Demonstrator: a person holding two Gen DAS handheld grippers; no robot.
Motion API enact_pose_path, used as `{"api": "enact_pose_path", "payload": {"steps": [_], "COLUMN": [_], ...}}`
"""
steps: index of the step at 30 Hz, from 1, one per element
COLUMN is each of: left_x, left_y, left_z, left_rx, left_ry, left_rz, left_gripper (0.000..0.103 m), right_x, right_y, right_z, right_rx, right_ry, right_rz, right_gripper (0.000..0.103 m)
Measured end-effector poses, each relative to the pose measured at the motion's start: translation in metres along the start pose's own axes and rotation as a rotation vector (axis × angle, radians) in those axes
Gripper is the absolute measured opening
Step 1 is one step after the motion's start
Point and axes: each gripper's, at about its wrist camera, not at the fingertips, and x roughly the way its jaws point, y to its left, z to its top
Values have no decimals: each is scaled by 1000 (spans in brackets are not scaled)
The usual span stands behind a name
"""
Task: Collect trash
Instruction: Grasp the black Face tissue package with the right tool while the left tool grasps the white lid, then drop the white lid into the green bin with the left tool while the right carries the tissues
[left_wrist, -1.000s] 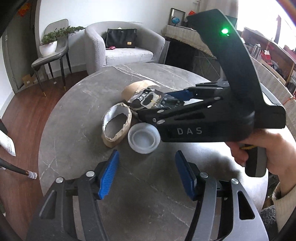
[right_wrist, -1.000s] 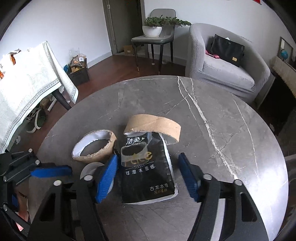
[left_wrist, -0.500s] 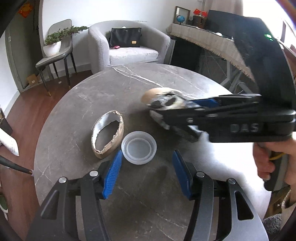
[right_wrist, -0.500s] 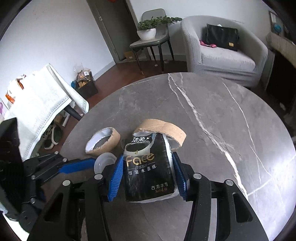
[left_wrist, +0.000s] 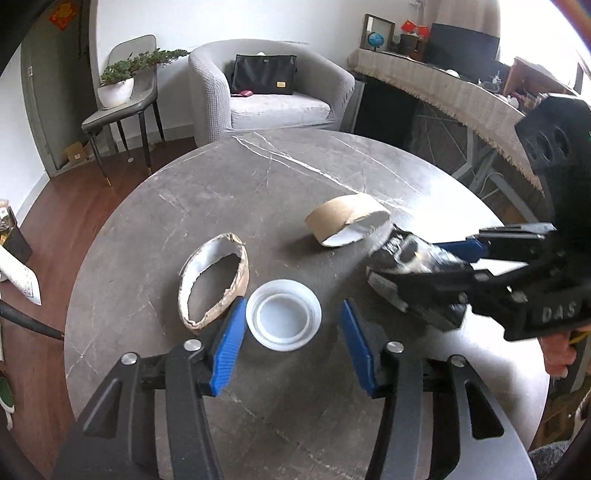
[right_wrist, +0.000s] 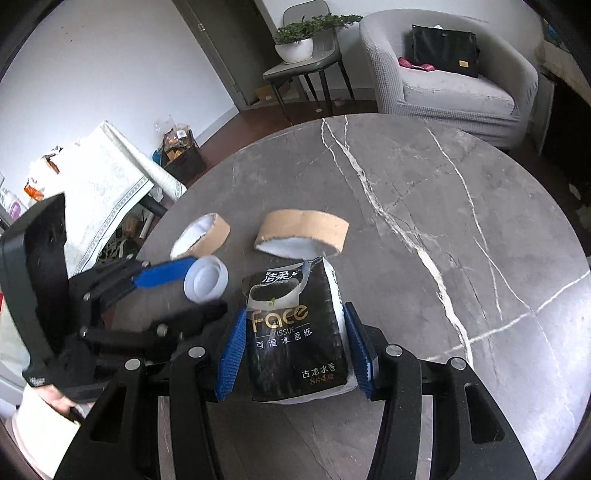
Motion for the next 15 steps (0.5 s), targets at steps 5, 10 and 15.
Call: {"api": "enact_pose_path", "payload": {"steps": [5, 10, 15], "left_x": [1, -1, -16], "left_y": [-2, -3, -2], "left_z": [2, 0, -6], "left_rx": [3, 9, 7], "left_ry": [-2, -6, -36], "left_rz": [8, 5, 10], "left_gripper": [42, 42, 42], "right_x": [-3, -7, -12], "right_y": [-4, -5, 0], "right_z": [-3, -3, -2], "right_rx": [7, 8, 5], "right_ry": [0, -7, -24], "right_rz": [17, 21, 5], "right_gripper": [52, 52, 52]}}
